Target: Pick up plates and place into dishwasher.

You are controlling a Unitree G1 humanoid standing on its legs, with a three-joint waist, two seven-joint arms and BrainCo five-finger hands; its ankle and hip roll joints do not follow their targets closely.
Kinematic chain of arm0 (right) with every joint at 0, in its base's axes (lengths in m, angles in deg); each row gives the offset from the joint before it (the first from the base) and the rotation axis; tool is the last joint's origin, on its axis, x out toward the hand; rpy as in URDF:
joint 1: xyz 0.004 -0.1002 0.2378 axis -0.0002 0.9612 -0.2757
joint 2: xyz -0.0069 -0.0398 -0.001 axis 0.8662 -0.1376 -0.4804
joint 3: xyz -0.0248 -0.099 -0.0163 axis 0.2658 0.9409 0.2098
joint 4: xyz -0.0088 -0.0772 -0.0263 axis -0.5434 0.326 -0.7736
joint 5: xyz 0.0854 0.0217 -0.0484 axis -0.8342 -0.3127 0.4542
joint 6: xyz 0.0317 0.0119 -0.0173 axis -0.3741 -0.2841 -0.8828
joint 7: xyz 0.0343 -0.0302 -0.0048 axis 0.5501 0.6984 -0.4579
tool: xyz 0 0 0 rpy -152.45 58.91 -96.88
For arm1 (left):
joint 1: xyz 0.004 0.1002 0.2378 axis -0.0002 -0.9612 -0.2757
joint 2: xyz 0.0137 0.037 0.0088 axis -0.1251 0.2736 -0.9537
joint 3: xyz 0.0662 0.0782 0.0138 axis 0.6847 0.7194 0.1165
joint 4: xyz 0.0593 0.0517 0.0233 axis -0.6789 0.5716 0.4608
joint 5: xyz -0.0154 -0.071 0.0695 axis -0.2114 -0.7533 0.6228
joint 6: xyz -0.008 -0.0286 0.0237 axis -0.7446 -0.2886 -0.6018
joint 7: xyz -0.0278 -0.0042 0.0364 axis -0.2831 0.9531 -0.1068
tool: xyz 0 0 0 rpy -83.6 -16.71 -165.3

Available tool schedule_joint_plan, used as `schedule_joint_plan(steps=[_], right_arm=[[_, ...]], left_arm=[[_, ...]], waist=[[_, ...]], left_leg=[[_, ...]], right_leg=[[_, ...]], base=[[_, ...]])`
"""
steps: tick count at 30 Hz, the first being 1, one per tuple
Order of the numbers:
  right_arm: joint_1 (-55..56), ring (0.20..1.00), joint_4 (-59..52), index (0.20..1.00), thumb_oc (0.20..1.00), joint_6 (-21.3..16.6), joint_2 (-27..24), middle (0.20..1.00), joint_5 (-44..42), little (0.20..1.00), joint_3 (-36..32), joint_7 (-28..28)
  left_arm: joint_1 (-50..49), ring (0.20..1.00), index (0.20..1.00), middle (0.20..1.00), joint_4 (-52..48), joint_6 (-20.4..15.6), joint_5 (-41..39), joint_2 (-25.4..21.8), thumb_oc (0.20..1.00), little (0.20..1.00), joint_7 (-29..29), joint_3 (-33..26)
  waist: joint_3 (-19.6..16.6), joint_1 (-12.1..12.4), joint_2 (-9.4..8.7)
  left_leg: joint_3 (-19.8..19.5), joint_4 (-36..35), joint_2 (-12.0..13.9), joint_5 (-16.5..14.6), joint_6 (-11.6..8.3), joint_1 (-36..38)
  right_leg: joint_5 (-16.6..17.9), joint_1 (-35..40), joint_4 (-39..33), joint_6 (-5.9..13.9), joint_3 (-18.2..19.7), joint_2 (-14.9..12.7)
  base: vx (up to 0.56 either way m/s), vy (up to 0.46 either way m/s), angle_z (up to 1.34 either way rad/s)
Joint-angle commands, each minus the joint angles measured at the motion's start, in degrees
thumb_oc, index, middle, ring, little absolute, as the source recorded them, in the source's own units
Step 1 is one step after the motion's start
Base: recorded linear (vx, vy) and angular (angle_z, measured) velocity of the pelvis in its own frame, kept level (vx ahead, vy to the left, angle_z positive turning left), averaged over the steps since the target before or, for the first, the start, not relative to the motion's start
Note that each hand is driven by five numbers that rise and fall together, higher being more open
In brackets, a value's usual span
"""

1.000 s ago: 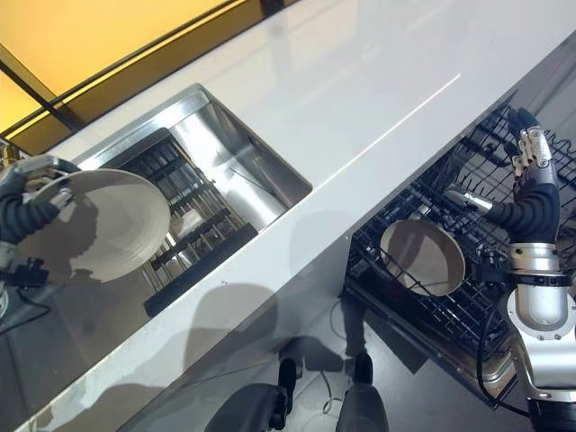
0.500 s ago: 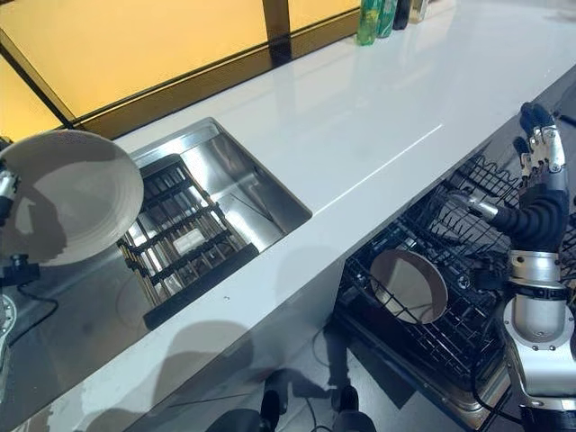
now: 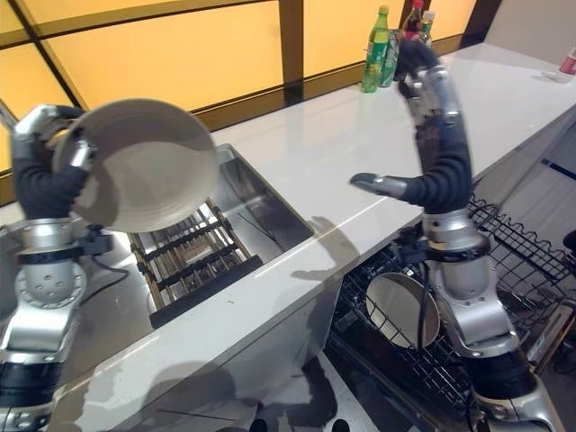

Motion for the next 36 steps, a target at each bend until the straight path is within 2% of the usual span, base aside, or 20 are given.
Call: schedule_joint_plan(steps=[1, 5, 10, 15, 18, 22, 25, 28, 31, 34, 36], right_arm=[[-4.69, 1.0, -2.98, 1.0, 1.0, 1.42, 1.29, 1.0, -3.97, 1.0, 2.69, 2.52], [-6.59, 1.0, -1.92, 1.0, 1.0, 3.87, 5.09, 1.0, -4.35, 1.0, 7.95, 4.18], [-8.35, 1.0, -1.07, 1.0, 1.0, 5.48, 7.33, 1.0, -3.3, 1.0, 12.22, 4.47], [-10.52, 1.0, -0.58, 1.0, 1.0, 6.4, 8.37, 1.0, -3.41, 1.0, 13.85, 3.12], [-11.23, 1.0, -0.68, 1.0, 1.0, 7.49, 9.01, 1.0, -3.5, 1.0, 14.38, 2.28], [-11.23, 1.0, -0.37, 1.0, 1.0, 9.31, 8.73, 1.0, -7.93, 1.0, 14.05, 2.75], [-10.75, 1.0, -0.02, 1.0, 1.0, 10.72, 8.92, 1.0, -9.94, 1.0, 14.12, 4.62], [-10.91, 1.0, 0.4, 1.0, 1.0, 12.82, 9.41, 1.0, -12.89, 1.0, 15.2, 7.26], [-10.9, 1.0, 0.5, 1.0, 1.0, 15.14, 9.69, 1.0, -17.28, 1.0, 16.0, 11.04], [-11.26, 1.0, 0.54, 1.0, 1.0, 19.63, 10.53, 1.0, -25.12, 1.0, 18.13, 17.28], [-11.43, 1.0, 0.38, 1.0, 1.0, 20.68, 10.94, 1.0, -27.15, 1.0, 19.48, 19.87]], left_arm=[[4.98, 0.2, 0.2, 0.2, -2.01, -4.07, -2.31, -0.91, 0.2, 0.2, 1.26, 2.3], [6.74, 0.2, 0.2, 0.2, -3.28, -4.87, -4.2, 1.31, 0.2, 0.2, 2.87, 5.56], [8.39, 0.2, 0.2, 0.2, -5.4, -5.19, -5.53, 3.03, 0.2, 0.2, 5.11, 9.1], [9.22, 0.2, 0.2, 0.2, -7.46, -5.83, -10.25, 4.19, 0.2, 0.2, 9.35, 11.2], [9.35, 0.2, 0.2, 0.2, -8.95, -6.82, -9.73, 4.6, 0.2, 0.2, 10.78, 12.11], [9.61, 0.2, 0.2, 0.2, -9.72, -7.81, -9.65, 4.09, 0.2, 0.2, 11.78, 12.8], [9.73, 0.2, 0.2, 0.2, -9.54, -9.25, -9.05, 4.1, 0.2, 0.2, 12.41, 13.3], [9.95, 0.2, 0.2, 0.2, -9.71, -8.58, -9.69, 4.23, 0.2, 0.2, 13.13, 13.63], [10.15, 0.2, 0.2, 0.2, -9.75, -8.26, -9.98, 4.34, 0.2, 0.2, 13.44, 13.82], [10.95, 0.2, 0.2, 0.2, -9.43, -8.23, -9.89, 4.41, 0.2, 0.2, 13.24, 14.51], [11.21, 0.2, 0.2, 0.2, -9.29, -8.16, -9.89, 4.51, 0.2, 0.2, 13.47, 14.94]], waist=[[-4.83, 1.16, -0.77], [-5.32, 2.0, -0.84], [-5.51, 2.87, -1.0], [-5.52, 3.3, -1.13], [-5.38, 3.46, -1.1], [-5.31, 3.36, -1.21], [-5.37, 3.24, -1.3], [-5.48, 3.29, -1.39], [-5.43, 3.27, -1.53], [-5.43, 3.31, -1.8], [-5.51, 3.35, -2.0]], left_leg=[[-0.8, -3.04, -1.92, 2.43, 1.2, -1.92], [-1.94, -3.59, -2.16, 2.78, 1.3, -1.67], [-2.91, -4.49, -2.32, 3.58, 1.28, -1.6], [-3.2, -4.4, -2.51, 3.04, 1.36, -1.27], [-3.39, -4.11, -2.68, 2.96, 1.47, -1.32], [-3.61, -4.08, -2.89, 2.83, 1.64, -1.17], [-3.85, -4.17, -3.04, 2.84, 1.79, -0.93], [-3.88, -4.21, -3.03, 2.82, 1.81, -0.73], [-3.96, -4.06, -3.01, 2.73, 1.85, -0.67], [-4.1, -4.04, -2.94, 2.81, 1.87, -0.55], [-4.11, -4.05, -2.92, 2.86, 1.85, -0.47]], right_leg=[[-7.29, 0.1, 7.21, 0.55, -0.6, 1.22], [-7.46, 0.74, 7.0, 0.3, -1.12, 1.47], [-7.51, 1.3, 6.79, 0.16, -2.06, 1.58], [-8.22, 1.69, 7.07, -0.02, -2.55, 1.56], [-8.32, 1.64, 7.47, -0.14, -2.75, 1.6], [-8.49, 1.6, 7.88, -0.18, -2.73, 1.61], [-8.48, 1.63, 8.09, -0.15, -2.79, 1.57], [-8.36, 1.86, 7.88, -0.16, -2.85, 1.54], [-8.47, 1.97, 8.01, -0.23, -2.8, 1.57], [-8.52, 2.11, 8.14, -0.28, -2.8, 1.59], [-8.47, 2.31, 7.98, -0.27, -2.74, 1.56]], base=[[-0.04, -0.017, 0.11], [-0.05, -0.016, 0.14], [-0.05, -0.019, 0.1], [-0.02, -0.01, 0.13], [-0.01, 0.001, 0.02], [0.0, 0.0, 0.0], [0.0, 0.0, 0.0], [0.0, 0.0, 0.0], [0.0, 0.0, 0.0], [0.0, 0.0, 0.0], [0.0, 0.0, 0.0]])
